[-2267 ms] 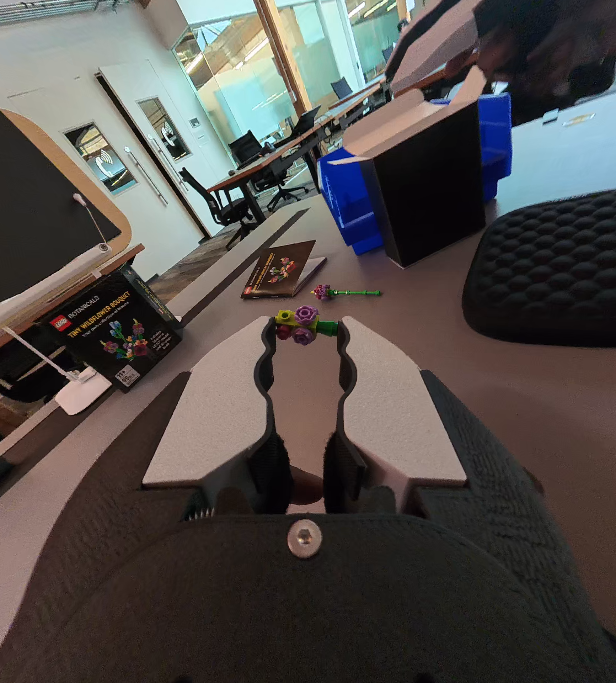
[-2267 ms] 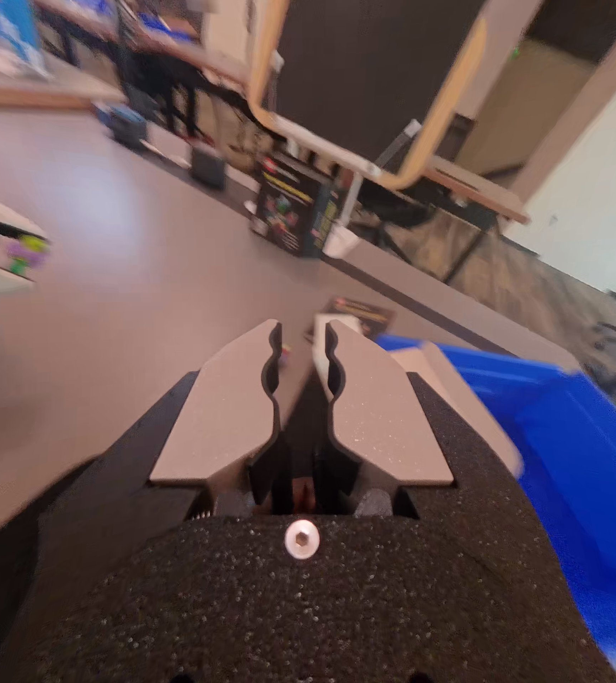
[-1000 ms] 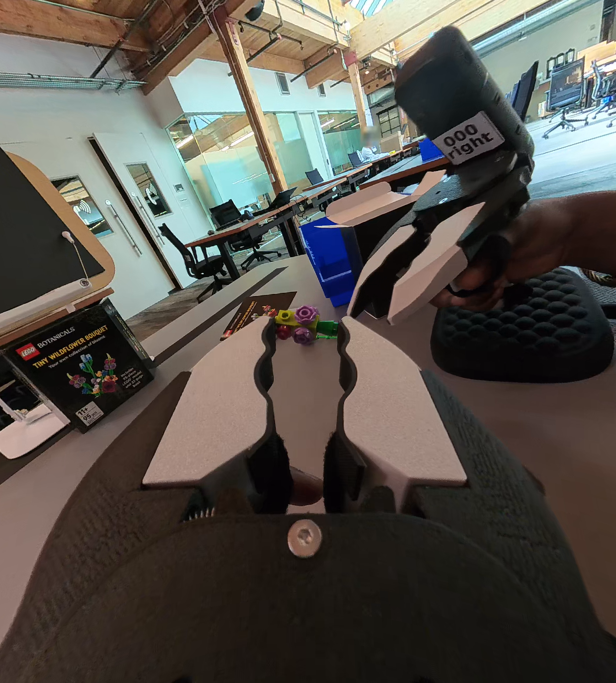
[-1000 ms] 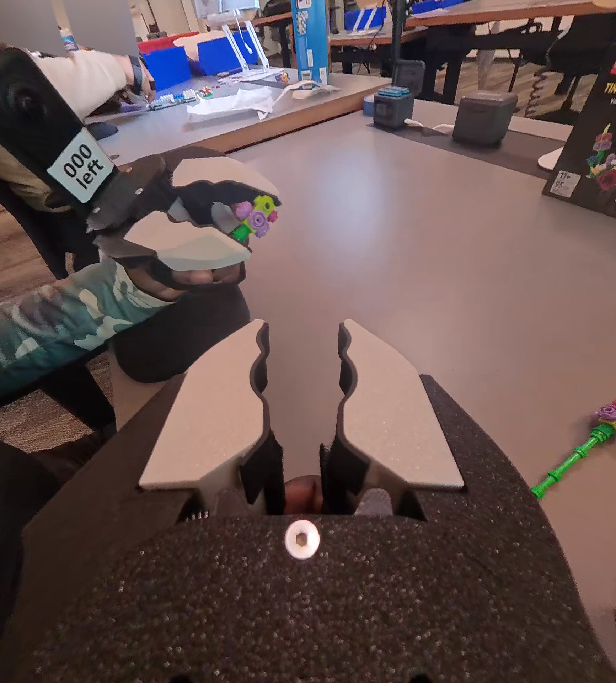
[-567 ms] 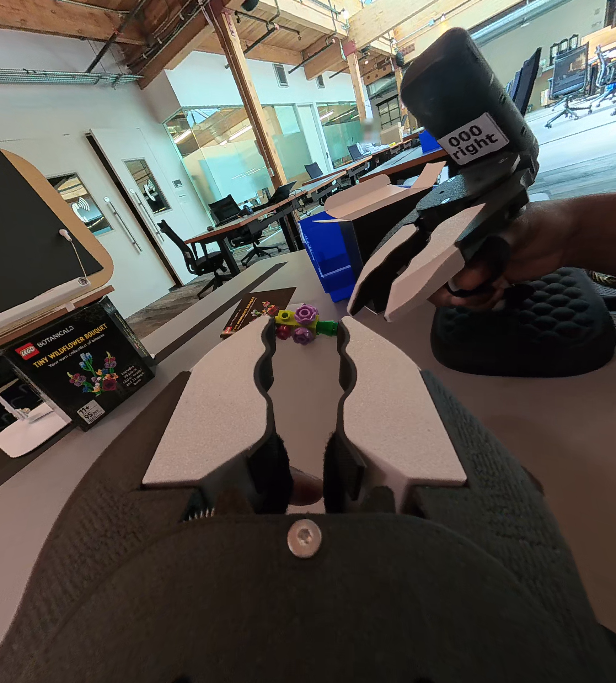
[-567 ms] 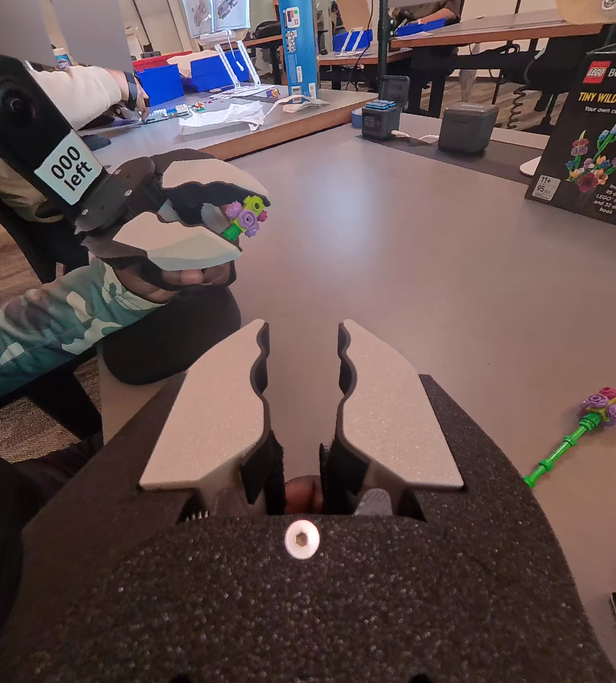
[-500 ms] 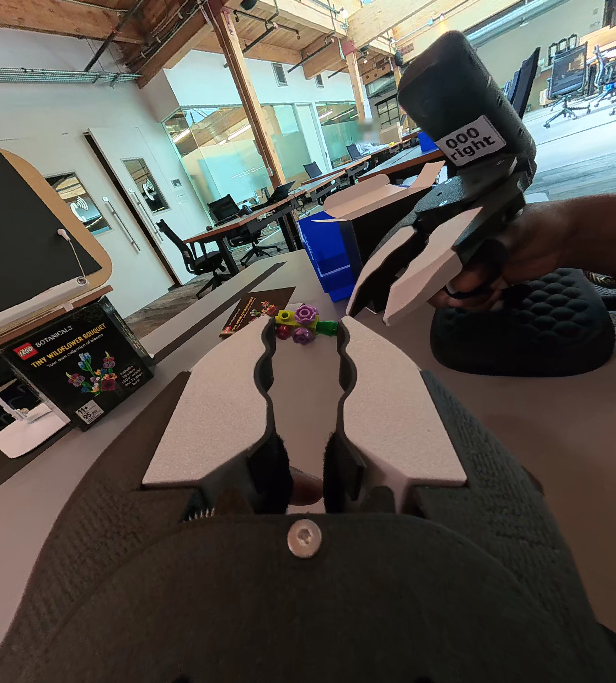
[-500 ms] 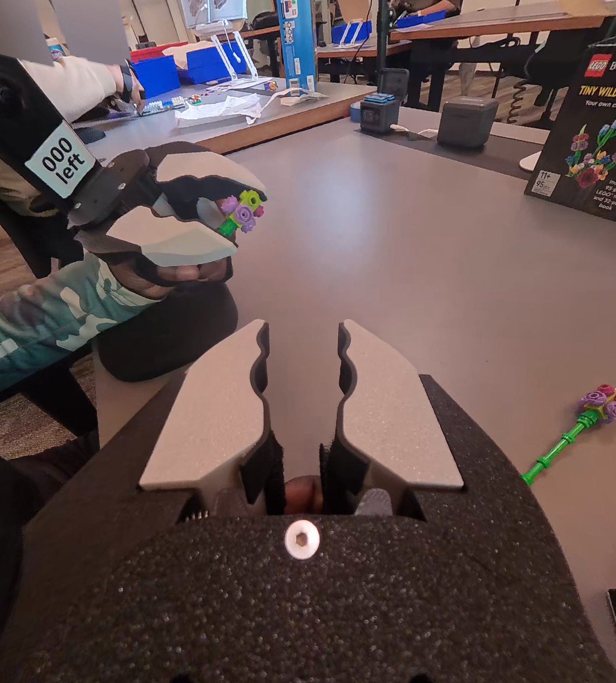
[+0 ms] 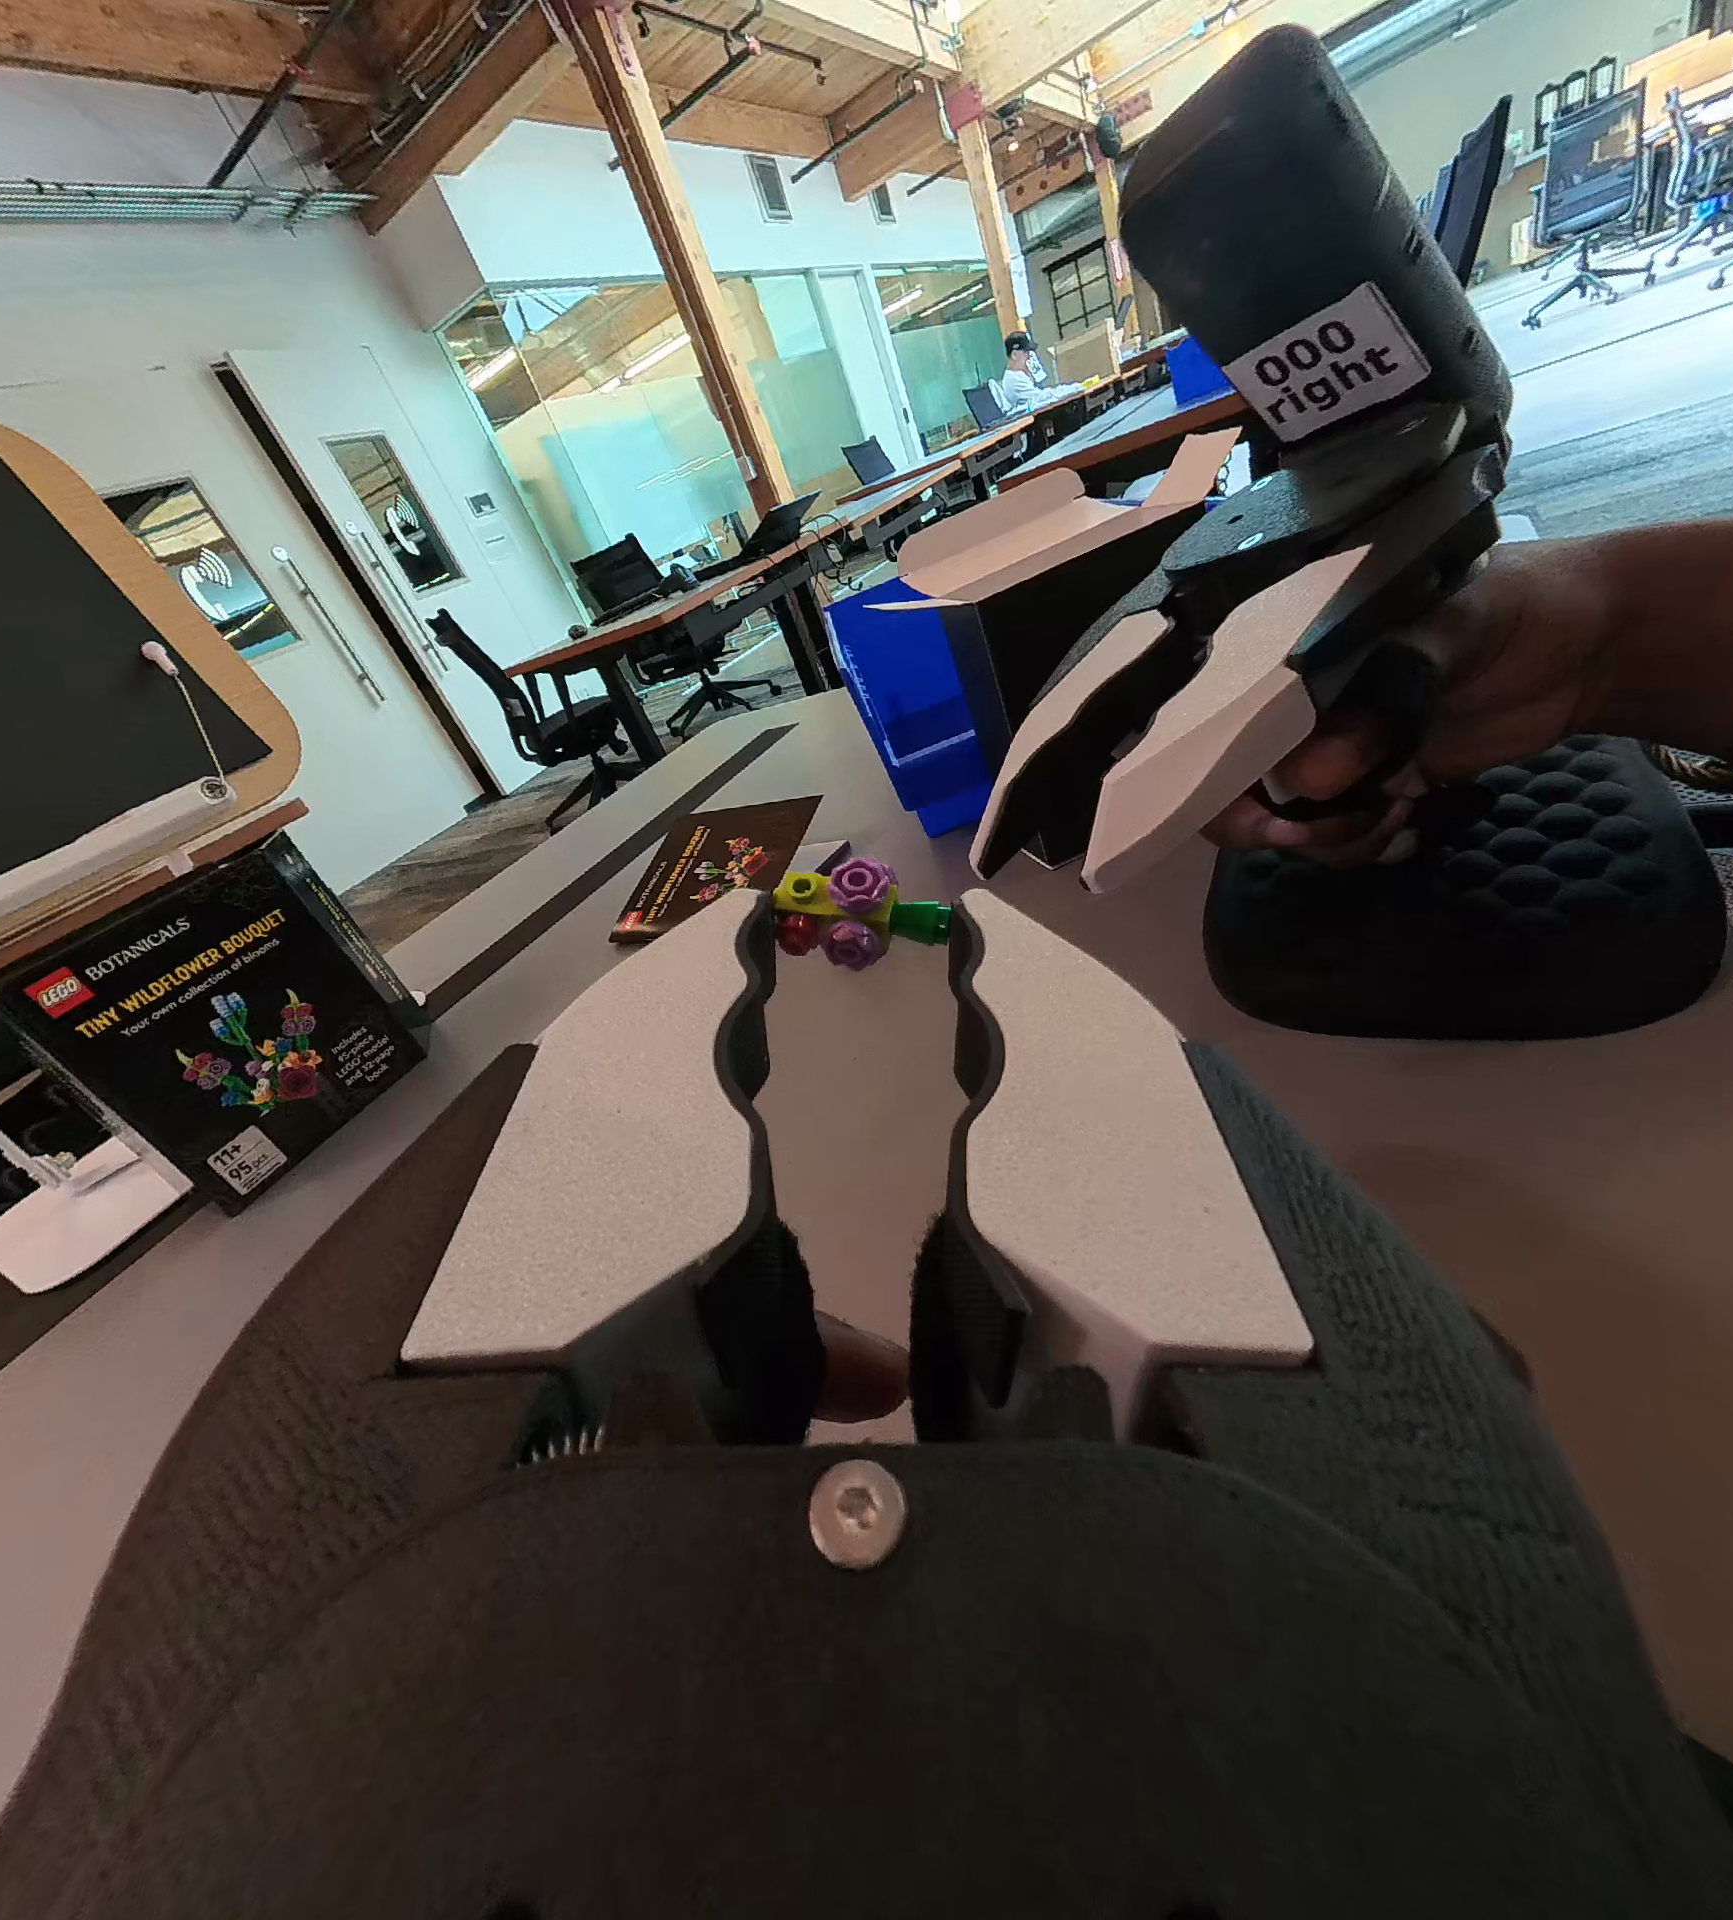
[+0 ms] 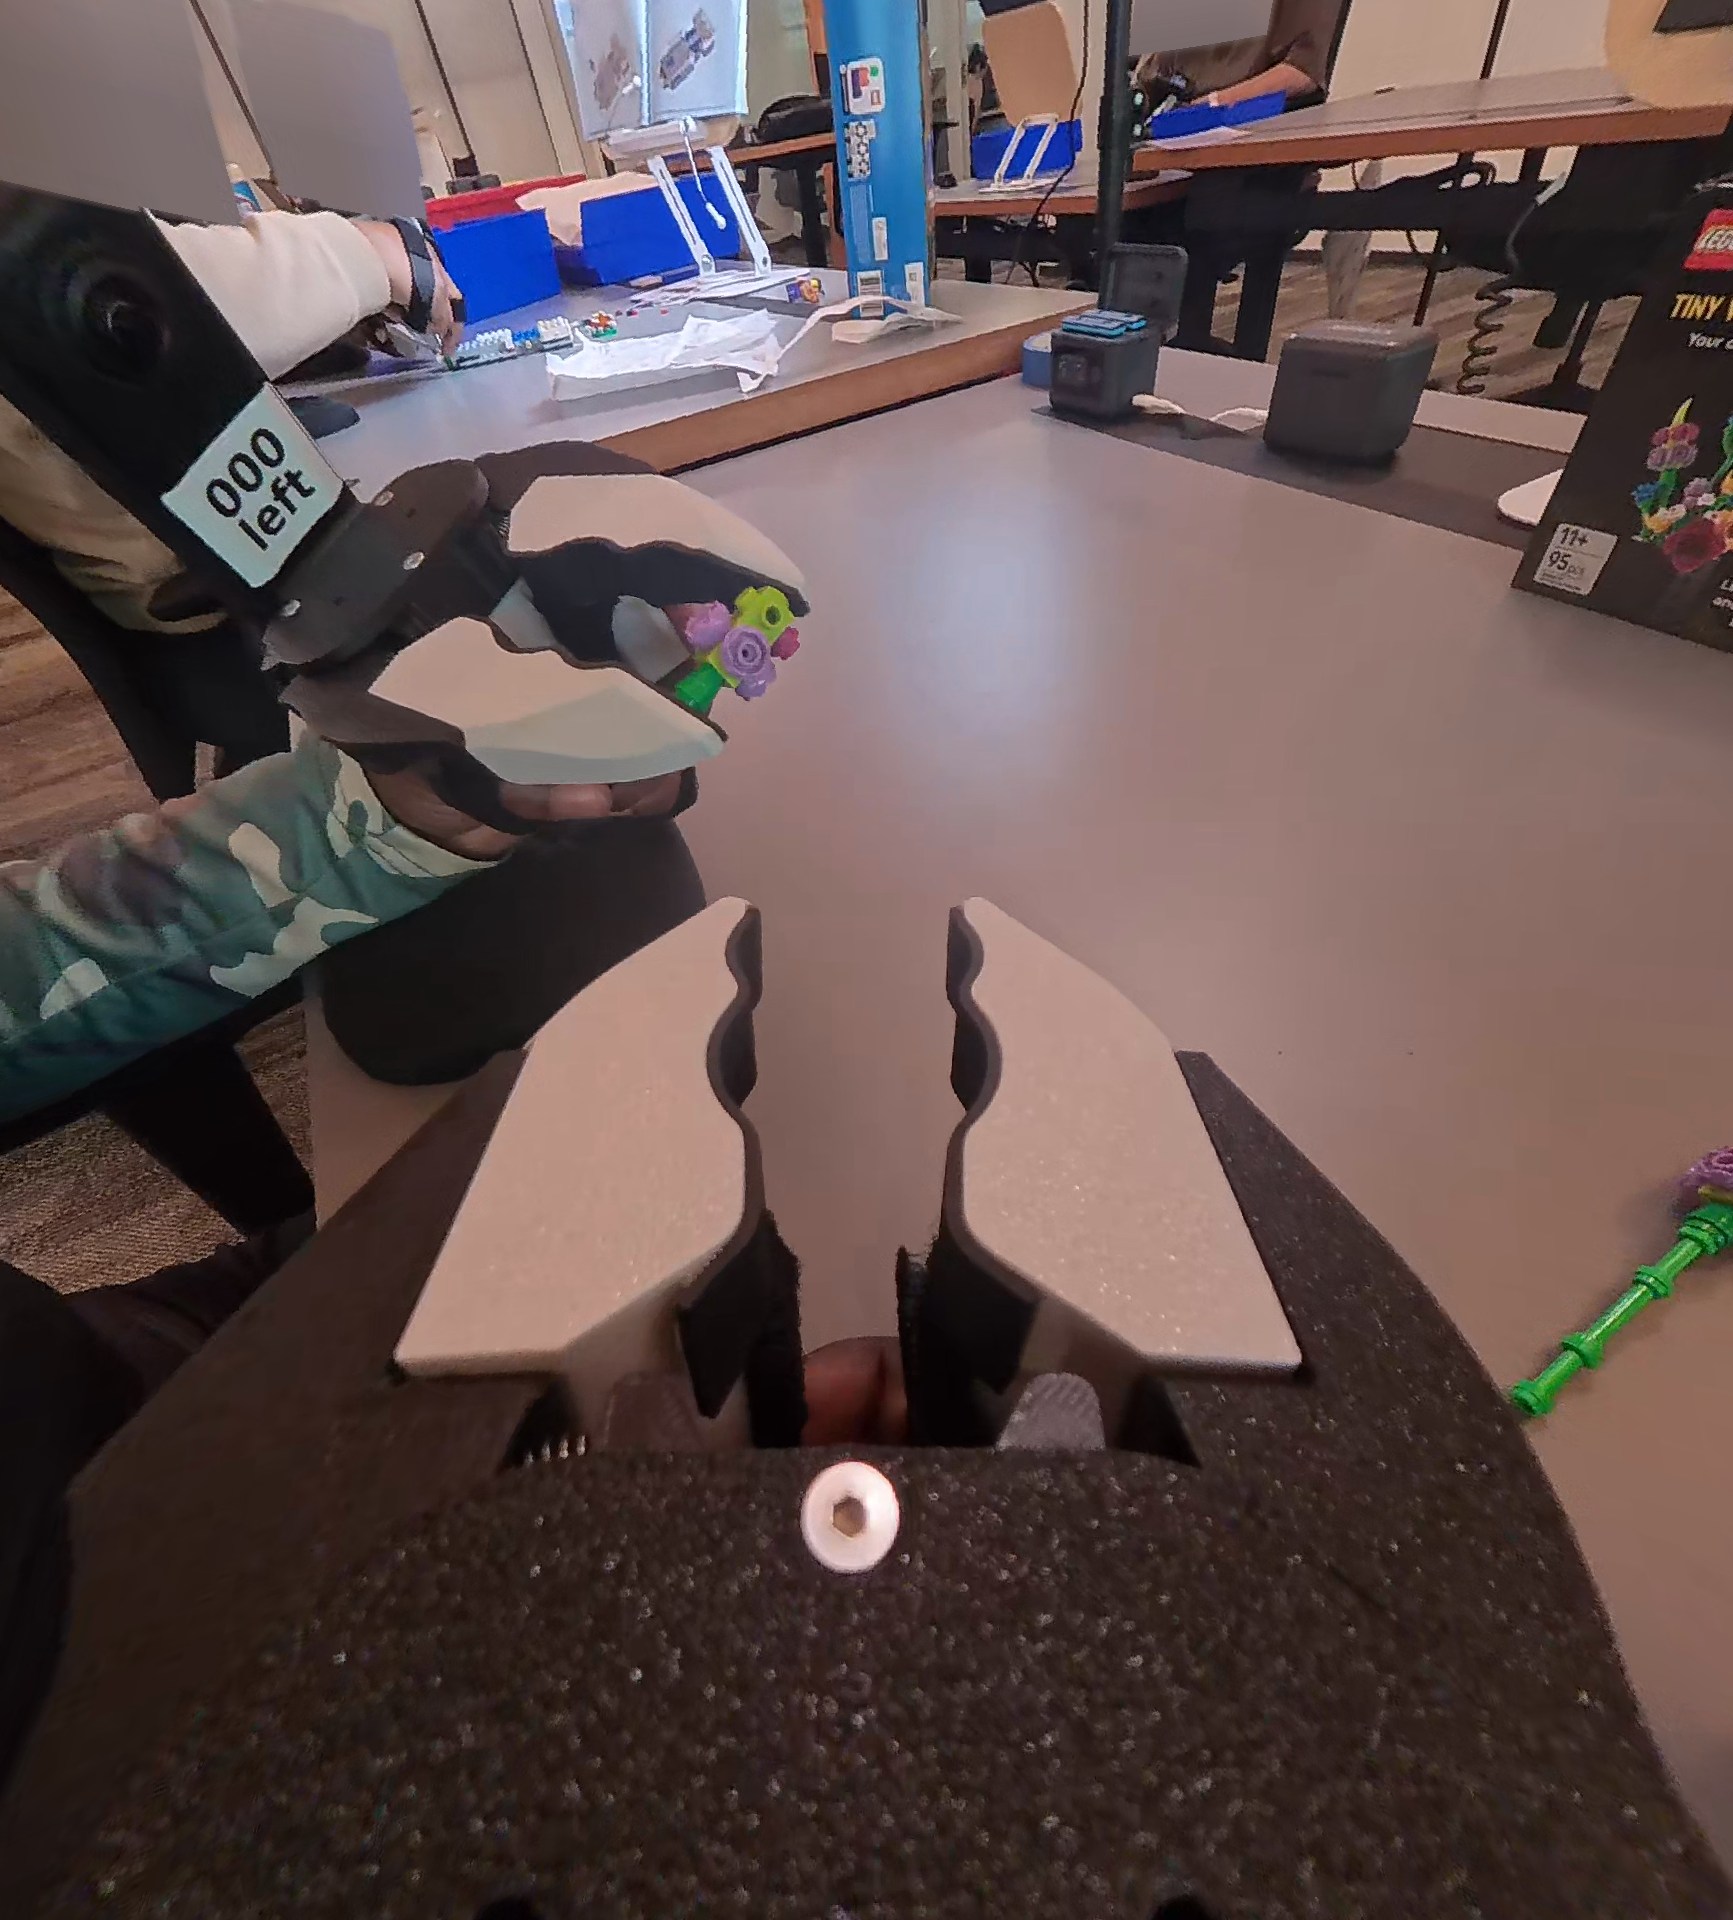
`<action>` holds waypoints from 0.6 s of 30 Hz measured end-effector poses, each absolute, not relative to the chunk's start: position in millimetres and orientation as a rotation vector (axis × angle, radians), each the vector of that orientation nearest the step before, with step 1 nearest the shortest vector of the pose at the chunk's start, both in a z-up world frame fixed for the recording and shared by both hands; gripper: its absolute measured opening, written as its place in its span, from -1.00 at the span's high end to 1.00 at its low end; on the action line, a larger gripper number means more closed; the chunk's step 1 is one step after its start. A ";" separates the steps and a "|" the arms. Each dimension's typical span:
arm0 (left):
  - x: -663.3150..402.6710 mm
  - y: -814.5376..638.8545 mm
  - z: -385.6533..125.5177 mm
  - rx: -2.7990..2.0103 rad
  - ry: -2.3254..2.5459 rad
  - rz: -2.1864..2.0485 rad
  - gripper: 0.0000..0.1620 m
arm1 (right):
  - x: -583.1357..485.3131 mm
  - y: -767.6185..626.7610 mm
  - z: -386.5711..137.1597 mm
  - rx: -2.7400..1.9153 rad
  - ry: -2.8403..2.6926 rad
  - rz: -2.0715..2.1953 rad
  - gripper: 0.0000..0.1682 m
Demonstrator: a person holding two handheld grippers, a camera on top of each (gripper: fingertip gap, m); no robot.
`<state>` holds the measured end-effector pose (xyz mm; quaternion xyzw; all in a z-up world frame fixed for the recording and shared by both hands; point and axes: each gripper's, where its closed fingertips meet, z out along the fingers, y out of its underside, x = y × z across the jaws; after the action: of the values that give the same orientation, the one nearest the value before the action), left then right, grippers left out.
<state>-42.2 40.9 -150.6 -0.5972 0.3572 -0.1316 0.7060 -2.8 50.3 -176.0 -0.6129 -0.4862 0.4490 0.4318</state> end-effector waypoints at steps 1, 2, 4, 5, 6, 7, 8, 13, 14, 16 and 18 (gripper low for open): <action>-42.1 41.0 -150.8 -1.328 0.795 -0.291 0.61 | -2.7 50.4 -176.1 -1.527 -1.211 1.114 0.59; -41.8 41.2 -151.0 -1.329 0.796 -0.291 0.61 | -2.6 50.5 -176.0 -1.525 -1.211 1.108 0.59; -41.6 41.3 -151.3 -1.331 0.797 -0.291 0.61 | -2.8 49.8 -175.5 -1.518 -1.212 1.101 0.60; -41.5 41.3 -151.3 -1.331 0.797 -0.291 0.61 | -3.0 49.2 -175.5 -1.515 -1.214 1.097 0.60; -41.3 41.3 -151.4 -1.332 0.798 -0.292 0.61 | -3.3 48.6 -175.7 -1.512 -1.218 1.091 0.60; -41.3 41.4 -151.6 -1.333 0.798 -0.292 0.61 | -3.6 48.1 -176.1 -1.511 -1.222 1.086 0.60; -41.2 41.5 -151.8 -1.334 0.799 -0.291 0.61 | -3.8 47.5 -176.4 -1.510 -1.226 1.082 0.60; -44.6 49.6 -170.5 -1.470 0.859 -0.170 0.61 | -3.3 50.7 -177.1 -1.510 -1.215 1.024 0.61; -50.3 55.2 -180.0 -1.560 0.866 -0.096 0.60 | -2.2 55.3 -177.9 -1.523 -1.198 0.975 0.61; -60.0 62.7 -197.0 -1.731 0.857 0.007 0.60 | 4.3 75.3 -183.7 -1.597 -1.121 0.771 0.61; -58.9 65.4 -206.5 -1.842 0.793 -0.019 0.60 | 9.5 87.7 -189.7 -1.634 -1.091 0.587 0.57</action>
<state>-58.9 65.4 -206.5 -0.7743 0.3334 -0.0080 0.5379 9.5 87.7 -189.7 -0.6813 -0.4547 0.2446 0.5188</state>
